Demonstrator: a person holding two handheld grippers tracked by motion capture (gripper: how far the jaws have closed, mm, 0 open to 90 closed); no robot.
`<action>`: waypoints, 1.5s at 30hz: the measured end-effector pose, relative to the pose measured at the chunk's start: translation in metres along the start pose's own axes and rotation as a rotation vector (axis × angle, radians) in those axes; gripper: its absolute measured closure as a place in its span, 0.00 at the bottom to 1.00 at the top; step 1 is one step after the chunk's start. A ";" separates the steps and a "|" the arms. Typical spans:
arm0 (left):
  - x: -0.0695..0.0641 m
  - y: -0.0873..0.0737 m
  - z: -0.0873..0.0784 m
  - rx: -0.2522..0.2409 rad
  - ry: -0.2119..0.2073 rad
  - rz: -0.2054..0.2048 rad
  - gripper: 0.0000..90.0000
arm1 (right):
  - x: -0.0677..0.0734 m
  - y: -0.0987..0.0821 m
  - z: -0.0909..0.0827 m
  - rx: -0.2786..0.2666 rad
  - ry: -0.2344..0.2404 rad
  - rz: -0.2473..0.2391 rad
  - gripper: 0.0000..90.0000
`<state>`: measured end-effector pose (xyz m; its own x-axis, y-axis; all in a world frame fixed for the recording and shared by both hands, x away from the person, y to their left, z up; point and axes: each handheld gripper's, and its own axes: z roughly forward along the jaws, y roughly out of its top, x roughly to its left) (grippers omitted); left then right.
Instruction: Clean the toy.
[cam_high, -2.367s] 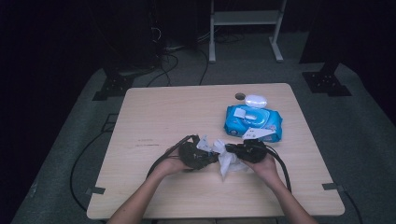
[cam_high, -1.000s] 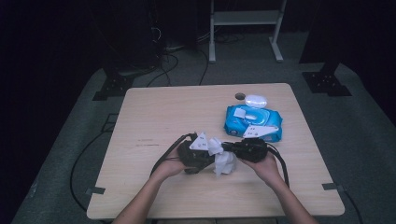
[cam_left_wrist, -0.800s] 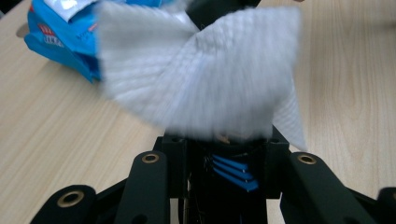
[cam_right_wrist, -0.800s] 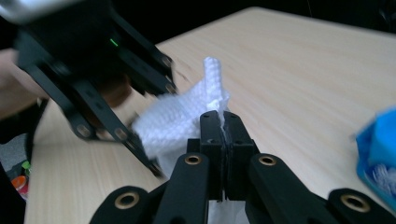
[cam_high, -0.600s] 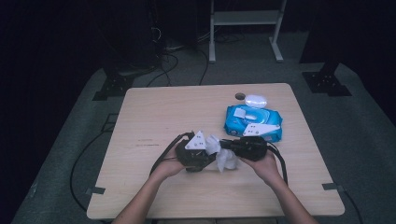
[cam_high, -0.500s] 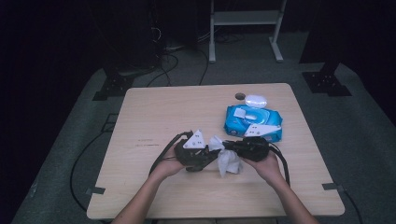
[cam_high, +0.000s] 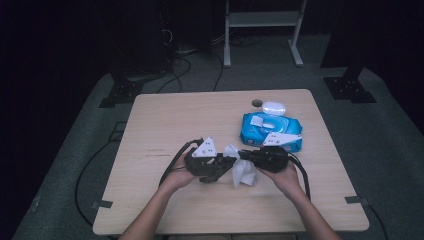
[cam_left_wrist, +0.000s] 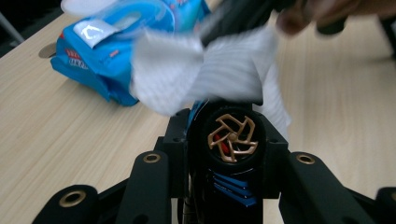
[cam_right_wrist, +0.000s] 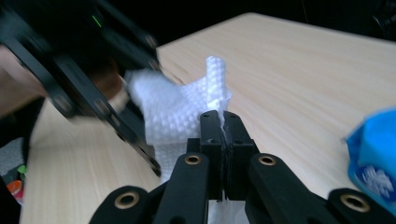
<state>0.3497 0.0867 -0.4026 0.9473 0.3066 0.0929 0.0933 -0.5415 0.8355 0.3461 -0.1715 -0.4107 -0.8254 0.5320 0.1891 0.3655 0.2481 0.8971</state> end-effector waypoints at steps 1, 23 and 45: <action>0.000 0.001 0.001 0.014 0.015 0.018 0.72 | -0.002 -0.004 0.001 0.008 -0.001 0.019 0.98; 0.001 0.001 -0.002 -0.036 0.014 0.001 0.71 | -0.004 -0.004 -0.001 -0.029 0.008 0.058 0.98; -0.002 0.000 0.005 -0.102 0.012 -0.018 0.71 | -0.013 -0.008 -0.006 -0.060 0.046 0.149 0.99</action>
<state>0.3495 0.0823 -0.4059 0.9420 0.3250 0.0833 0.0780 -0.4537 0.8877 0.3507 -0.1853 -0.4180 -0.7833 0.5211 0.3389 0.4603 0.1199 0.8796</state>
